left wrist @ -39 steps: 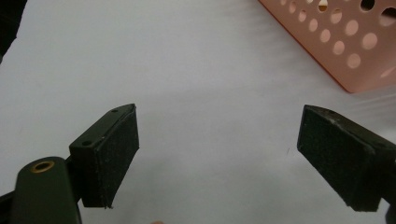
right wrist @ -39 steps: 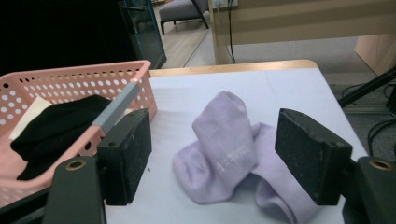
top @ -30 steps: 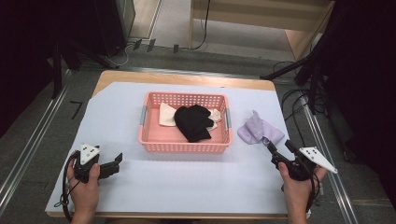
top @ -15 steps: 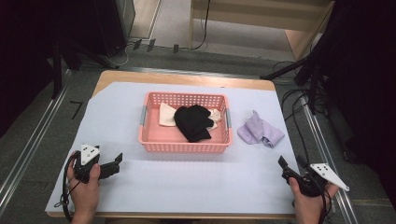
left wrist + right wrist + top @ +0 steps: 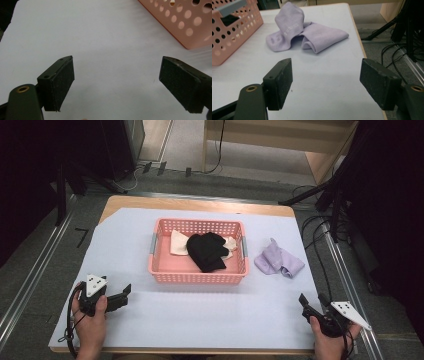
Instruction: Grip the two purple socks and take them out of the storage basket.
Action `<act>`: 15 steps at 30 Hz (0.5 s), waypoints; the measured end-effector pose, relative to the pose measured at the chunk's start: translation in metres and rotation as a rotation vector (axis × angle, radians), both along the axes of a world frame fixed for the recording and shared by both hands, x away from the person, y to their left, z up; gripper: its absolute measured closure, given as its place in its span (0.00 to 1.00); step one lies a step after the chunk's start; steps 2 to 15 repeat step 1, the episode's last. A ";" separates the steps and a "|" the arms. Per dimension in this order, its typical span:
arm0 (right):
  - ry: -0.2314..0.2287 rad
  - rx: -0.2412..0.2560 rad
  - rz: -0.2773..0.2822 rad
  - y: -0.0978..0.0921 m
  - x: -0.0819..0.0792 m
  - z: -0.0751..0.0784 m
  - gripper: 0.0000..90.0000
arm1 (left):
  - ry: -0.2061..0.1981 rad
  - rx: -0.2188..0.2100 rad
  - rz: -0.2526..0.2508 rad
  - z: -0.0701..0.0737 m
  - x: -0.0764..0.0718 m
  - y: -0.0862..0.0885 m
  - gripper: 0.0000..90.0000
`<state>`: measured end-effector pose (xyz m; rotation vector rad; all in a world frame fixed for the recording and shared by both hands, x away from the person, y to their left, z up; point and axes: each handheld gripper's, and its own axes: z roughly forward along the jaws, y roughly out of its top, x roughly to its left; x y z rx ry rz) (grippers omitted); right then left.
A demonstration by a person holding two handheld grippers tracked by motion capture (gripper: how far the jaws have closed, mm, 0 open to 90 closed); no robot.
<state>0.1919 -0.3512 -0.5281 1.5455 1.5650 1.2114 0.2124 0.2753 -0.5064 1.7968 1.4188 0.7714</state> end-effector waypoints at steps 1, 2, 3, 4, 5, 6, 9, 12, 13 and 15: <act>0.014 -0.004 0.001 0.001 0.001 0.000 0.30 | 0.000 0.001 0.002 0.000 0.000 0.000 0.15; 0.014 -0.004 0.001 0.001 0.001 0.000 0.30 | 0.000 0.001 0.002 0.000 0.000 0.000 0.15; 0.014 -0.004 0.001 0.001 0.001 0.000 0.30 | 0.000 0.001 0.002 0.000 0.000 0.000 0.15; 0.014 -0.004 0.001 0.001 0.001 0.000 0.30 | 0.000 0.001 0.002 0.000 0.000 0.000 0.15; 0.014 -0.004 0.001 0.001 0.001 0.000 0.30 | 0.000 0.001 0.002 0.000 0.000 0.000 0.15; 0.014 -0.004 0.001 0.001 0.001 0.000 0.30 | 0.000 0.001 0.002 0.000 0.000 0.000 0.15; 0.014 -0.004 0.001 0.001 0.001 0.000 0.30 | 0.000 0.001 0.002 0.000 0.000 0.000 0.15; 0.014 -0.004 0.001 0.001 0.001 0.000 0.30 | 0.000 0.001 0.002 0.000 0.000 0.000 0.15; 0.014 -0.004 0.001 0.001 0.001 0.000 0.30 | 0.000 0.001 0.002 0.000 0.000 0.000 0.15; 0.014 -0.004 0.001 0.001 0.001 0.000 0.30 | 0.000 0.001 0.002 0.000 0.000 0.000 0.15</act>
